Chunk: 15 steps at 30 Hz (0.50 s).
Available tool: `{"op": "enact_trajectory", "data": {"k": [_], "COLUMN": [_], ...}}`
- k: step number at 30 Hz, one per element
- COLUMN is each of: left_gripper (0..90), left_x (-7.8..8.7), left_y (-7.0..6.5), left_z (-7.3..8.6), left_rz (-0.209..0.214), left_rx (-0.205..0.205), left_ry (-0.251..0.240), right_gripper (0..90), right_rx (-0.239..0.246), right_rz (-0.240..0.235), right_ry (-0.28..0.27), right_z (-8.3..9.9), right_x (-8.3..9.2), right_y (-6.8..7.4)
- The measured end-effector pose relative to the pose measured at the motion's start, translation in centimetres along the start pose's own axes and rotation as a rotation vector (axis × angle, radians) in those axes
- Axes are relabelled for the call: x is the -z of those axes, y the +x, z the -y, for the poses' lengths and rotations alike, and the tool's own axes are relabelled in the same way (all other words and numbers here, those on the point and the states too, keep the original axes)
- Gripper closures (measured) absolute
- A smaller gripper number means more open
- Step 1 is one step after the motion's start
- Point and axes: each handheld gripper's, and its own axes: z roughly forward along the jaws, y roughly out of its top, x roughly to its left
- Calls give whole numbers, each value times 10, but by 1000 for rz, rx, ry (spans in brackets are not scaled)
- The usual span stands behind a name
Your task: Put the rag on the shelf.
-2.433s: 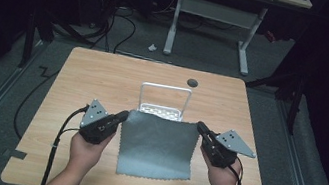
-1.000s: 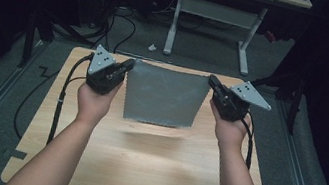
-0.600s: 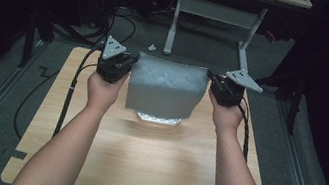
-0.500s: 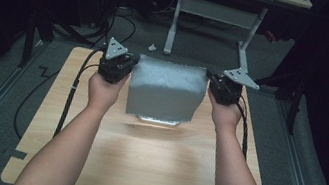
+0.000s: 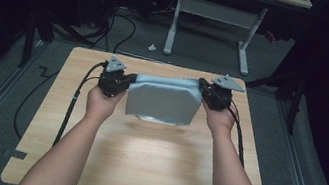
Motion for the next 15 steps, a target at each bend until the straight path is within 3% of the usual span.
{"op": "enact_trajectory", "data": {"k": [6,15], "left_gripper": [894,894], "left_x": [0,-1], "left_y": [-3,-5], "left_z": [13,31], "left_rz": [25,63], "left_rx": [-7,16], "left_ry": [16,32], "right_gripper": [896,896], "right_rx": [11,32], "right_rz": [-16,-33], "right_ry": [20,56], "right_z": [16,34], "right_x": [3,4], "right_y": [4,11]}}
